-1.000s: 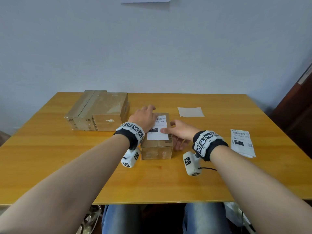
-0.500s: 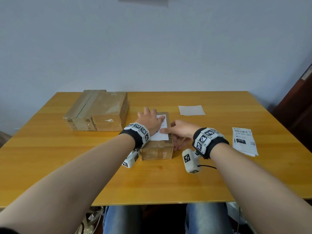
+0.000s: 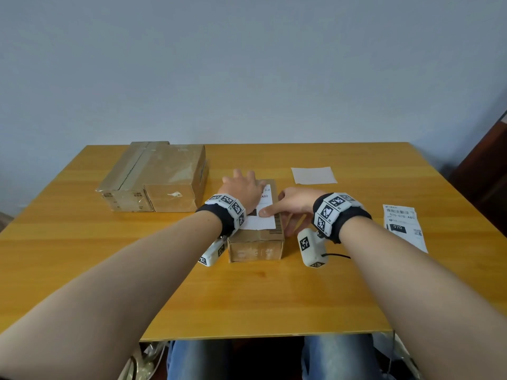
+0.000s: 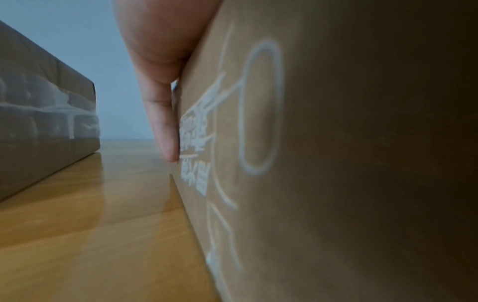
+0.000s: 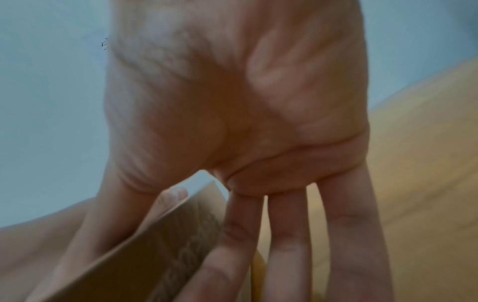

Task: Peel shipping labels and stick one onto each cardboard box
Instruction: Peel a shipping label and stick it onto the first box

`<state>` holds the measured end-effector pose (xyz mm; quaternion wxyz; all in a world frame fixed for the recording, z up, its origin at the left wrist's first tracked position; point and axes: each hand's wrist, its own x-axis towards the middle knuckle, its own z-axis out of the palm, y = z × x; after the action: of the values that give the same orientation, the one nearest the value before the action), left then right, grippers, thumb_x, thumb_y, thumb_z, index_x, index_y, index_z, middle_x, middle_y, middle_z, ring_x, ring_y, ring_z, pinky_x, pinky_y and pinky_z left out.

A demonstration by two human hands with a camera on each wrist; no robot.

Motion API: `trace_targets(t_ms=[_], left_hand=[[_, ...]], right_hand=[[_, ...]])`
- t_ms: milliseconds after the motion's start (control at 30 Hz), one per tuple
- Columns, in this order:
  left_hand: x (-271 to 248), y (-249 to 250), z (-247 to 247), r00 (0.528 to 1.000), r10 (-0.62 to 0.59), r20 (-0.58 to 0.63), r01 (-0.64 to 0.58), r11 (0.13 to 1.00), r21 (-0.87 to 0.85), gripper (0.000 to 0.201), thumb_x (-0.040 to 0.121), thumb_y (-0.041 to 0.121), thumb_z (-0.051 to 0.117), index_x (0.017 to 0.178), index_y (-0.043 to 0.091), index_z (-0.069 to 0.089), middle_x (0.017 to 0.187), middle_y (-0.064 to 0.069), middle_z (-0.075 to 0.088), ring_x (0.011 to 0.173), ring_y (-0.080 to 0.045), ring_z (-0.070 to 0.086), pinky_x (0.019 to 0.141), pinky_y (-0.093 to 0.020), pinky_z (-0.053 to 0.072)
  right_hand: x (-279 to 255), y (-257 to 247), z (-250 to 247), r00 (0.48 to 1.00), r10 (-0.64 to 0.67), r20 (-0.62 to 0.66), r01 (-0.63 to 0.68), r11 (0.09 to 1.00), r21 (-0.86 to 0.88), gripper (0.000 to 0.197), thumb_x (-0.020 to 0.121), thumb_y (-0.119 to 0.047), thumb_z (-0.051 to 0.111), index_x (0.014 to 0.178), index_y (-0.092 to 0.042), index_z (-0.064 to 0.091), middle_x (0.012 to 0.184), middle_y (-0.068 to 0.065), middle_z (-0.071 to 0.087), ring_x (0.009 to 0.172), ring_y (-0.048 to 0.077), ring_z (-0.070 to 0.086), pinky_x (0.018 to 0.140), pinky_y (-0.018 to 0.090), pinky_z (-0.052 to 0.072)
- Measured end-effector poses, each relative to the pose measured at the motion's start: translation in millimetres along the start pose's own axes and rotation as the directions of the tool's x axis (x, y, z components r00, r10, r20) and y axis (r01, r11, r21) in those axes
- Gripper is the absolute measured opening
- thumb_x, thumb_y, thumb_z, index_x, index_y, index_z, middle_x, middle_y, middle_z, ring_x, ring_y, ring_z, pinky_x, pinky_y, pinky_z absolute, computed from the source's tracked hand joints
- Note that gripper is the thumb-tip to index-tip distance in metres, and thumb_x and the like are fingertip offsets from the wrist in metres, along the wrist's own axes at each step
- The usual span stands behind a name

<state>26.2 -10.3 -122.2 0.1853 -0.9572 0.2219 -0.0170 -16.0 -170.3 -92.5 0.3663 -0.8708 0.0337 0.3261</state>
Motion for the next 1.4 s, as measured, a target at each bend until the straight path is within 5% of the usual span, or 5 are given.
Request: trace_targets(t_ms=[333,533,900,1267,1400], left_hand=[[11,-6,-1,0.981,-0.162,-0.11,0.137,0.968,-0.21,0.034,0.114,0.025,0.025,0.12,0.005,0.052,0.09,-0.006,0.046,0.091,-0.028,0.065,0.077,-0.039,0.058],[32,-11,6,0.944,-0.326,-0.058,0.29,0.9,-0.326,0.016,0.108,0.019,0.037,0.107,0.01,0.049,0.061,-0.001,0.04,0.068,-0.029,0.063,0.044,-0.03,0.033],[51,-21,13,0.885,-0.436,-0.163,0.313,0.818,-0.483,0.033,0.11,0.044,0.034,0.095,0.013,0.035,0.058,0.002,0.042,0.058,-0.024,0.05,0.044,-0.028,0.026],[60,-33,20,0.882,-0.471,-0.024,0.354,0.695,-0.625,0.064,0.105,0.054,0.034,0.079,0.014,0.075,0.082,-0.008,0.071,0.081,-0.034,0.068,0.067,-0.034,0.048],[50,-39,13,0.934,-0.357,-0.036,0.263,0.749,-0.609,0.041,0.108,0.031,0.039,0.093,0.018,0.075,0.085,-0.005,0.072,0.079,-0.032,0.069,0.074,-0.041,0.059]], right_hand=[[1,-3,-1,0.999,0.028,0.026,-0.029,0.999,0.025,0.041,0.087,-0.048,0.08,0.102,-0.012,0.066,0.104,0.017,0.079,0.095,0.036,0.078,0.05,0.025,0.058],[8,-3,-4,0.996,0.047,0.076,-0.049,0.999,0.022,0.043,0.086,-0.048,0.081,0.107,-0.013,0.07,0.104,0.016,0.08,0.094,0.036,0.078,0.049,0.023,0.057],[19,-1,-8,0.987,0.066,0.143,-0.07,0.997,0.024,0.038,0.086,-0.046,0.08,0.109,-0.018,0.069,0.108,0.015,0.079,0.081,0.027,0.079,0.053,0.024,0.057],[20,6,-5,0.99,0.082,0.116,-0.089,0.994,0.055,0.051,0.082,-0.056,0.08,0.112,-0.015,0.07,0.106,0.012,0.08,0.09,0.03,0.08,0.061,0.028,0.056],[11,4,-4,0.992,0.088,0.093,-0.094,0.994,0.062,0.05,0.084,-0.056,0.08,0.111,-0.015,0.069,0.103,0.01,0.081,0.09,0.03,0.08,0.057,0.025,0.056]])
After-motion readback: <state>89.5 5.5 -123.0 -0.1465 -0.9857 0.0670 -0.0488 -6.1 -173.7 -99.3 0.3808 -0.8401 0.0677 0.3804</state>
